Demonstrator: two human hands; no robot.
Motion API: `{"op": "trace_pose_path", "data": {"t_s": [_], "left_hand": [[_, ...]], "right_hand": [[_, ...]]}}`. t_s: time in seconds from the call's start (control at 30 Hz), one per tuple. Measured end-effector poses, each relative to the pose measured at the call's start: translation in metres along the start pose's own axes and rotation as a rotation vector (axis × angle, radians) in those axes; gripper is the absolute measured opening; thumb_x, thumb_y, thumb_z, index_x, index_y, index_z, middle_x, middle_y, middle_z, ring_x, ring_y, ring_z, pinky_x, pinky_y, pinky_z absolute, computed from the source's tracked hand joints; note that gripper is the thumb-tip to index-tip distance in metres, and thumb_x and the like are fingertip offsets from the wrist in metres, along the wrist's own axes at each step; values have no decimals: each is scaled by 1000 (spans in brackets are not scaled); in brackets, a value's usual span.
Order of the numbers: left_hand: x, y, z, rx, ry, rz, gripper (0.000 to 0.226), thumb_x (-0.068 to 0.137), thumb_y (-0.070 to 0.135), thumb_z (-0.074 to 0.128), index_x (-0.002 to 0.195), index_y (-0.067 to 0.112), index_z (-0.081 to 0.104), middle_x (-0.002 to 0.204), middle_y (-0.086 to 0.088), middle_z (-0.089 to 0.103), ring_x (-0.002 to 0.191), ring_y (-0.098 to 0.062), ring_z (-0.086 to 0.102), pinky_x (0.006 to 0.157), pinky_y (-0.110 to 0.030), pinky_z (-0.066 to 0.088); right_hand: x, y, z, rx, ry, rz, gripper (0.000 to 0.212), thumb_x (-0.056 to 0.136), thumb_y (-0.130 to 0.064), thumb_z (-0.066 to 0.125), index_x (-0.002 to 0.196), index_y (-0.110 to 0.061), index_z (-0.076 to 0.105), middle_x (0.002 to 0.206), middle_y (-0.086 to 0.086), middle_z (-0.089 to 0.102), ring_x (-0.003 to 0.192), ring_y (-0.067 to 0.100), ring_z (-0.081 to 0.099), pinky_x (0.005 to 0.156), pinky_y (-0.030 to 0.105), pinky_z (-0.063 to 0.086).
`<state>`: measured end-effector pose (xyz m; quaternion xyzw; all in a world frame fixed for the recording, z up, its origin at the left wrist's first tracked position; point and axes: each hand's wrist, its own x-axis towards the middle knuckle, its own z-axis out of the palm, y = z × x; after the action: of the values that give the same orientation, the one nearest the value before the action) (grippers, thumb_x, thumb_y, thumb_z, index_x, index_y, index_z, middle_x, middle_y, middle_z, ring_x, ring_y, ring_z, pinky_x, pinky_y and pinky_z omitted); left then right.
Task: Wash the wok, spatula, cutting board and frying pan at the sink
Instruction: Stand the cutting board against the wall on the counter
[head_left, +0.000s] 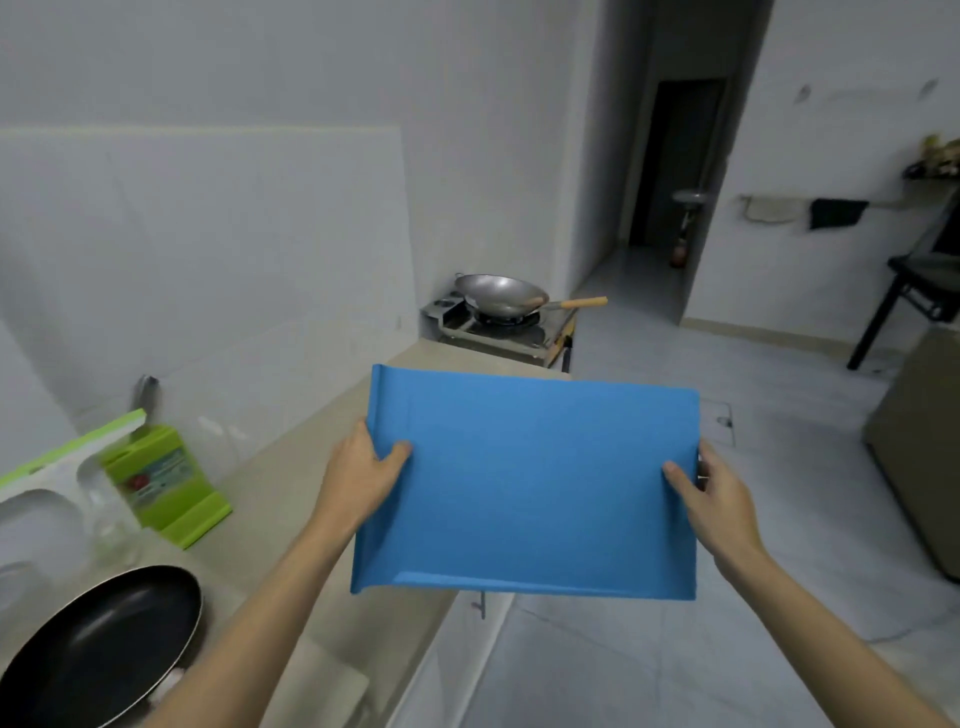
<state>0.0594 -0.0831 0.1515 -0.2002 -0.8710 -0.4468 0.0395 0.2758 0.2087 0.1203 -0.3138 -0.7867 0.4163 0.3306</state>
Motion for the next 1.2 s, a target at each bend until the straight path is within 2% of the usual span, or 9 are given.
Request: {"op": "trace_pose_path", "data": {"t_s": [0.17, 0.33, 0.5, 0.6, 0.7, 0.87, 0.97, 1.03, 1.2], "left_hand": [[109, -16, 63, 77, -128, 38, 43, 92, 35, 62, 122, 5, 54, 115, -9, 66, 99, -28, 63, 74, -33, 47], [205, -20, 111, 83, -157, -46, 45, 92, 34, 62, 125, 4, 51, 119, -10, 64, 104, -29, 61, 77, -33, 46], [276, -36, 129, 111, -154, -113, 43, 91, 34, 64, 121, 4, 54, 114, -10, 65, 97, -28, 62, 77, -35, 50], [293, -62, 120, 120, -73, -217, 40, 91, 33, 65, 116, 4, 55, 107, -7, 65, 88, -22, 59, 73, -34, 48], [290, -96, 103, 139, 54, -341, 36, 91, 33, 65, 112, 6, 57, 101, -4, 65, 83, -20, 57, 69, -31, 44], [275, -137, 82, 225, 356, -564, 30, 89, 31, 68, 102, 6, 58, 93, -7, 66, 76, -22, 55, 62, -33, 40], [269, -145, 87, 244, 512, -706, 29, 88, 29, 69, 100, 6, 56, 88, -4, 62, 74, -22, 54, 61, -34, 39], [264, -148, 95, 236, 576, -775, 27, 88, 30, 69, 97, 9, 54, 89, -4, 62, 75, -23, 54, 62, -35, 40], [255, -148, 117, 277, 681, -907, 25, 89, 31, 67, 88, 12, 51, 78, 0, 57, 71, -22, 53, 53, -31, 32]], "right_hand": [[105, 32, 34, -37, 11, 13, 27, 91, -20, 60, 118, -23, 56, 98, -1, 66, 84, 21, 61, 72, 39, 49], [201, 55, 75, -126, -41, 20, 26, 91, -24, 59, 116, -22, 56, 94, -2, 65, 79, 20, 61, 71, 42, 52], [278, 82, 130, -134, -267, 26, 42, 87, -34, 65, 122, -18, 48, 103, 4, 64, 85, 19, 63, 69, 43, 53], [321, 81, 184, -131, -375, -37, 68, 72, -52, 73, 127, -24, 45, 110, -3, 61, 95, 17, 59, 73, 43, 53], [359, 70, 255, -147, -480, -133, 71, 70, -48, 77, 129, -26, 43, 111, -4, 58, 97, 17, 56, 73, 39, 51], [403, 49, 372, -134, -724, -273, 63, 78, -43, 71, 129, -17, 43, 94, 2, 55, 80, 16, 55, 56, 21, 36], [427, 42, 427, -83, -864, -335, 52, 83, -46, 60, 127, -23, 46, 97, 0, 62, 81, 15, 61, 62, 33, 51], [433, 33, 452, -44, -927, -339, 35, 88, -34, 60, 121, -24, 52, 97, -1, 67, 81, 15, 64, 68, 42, 55], [439, 27, 495, -37, -1015, -280, 23, 91, -26, 60, 111, -15, 63, 87, -2, 66, 76, 17, 64, 63, 34, 49]]}}
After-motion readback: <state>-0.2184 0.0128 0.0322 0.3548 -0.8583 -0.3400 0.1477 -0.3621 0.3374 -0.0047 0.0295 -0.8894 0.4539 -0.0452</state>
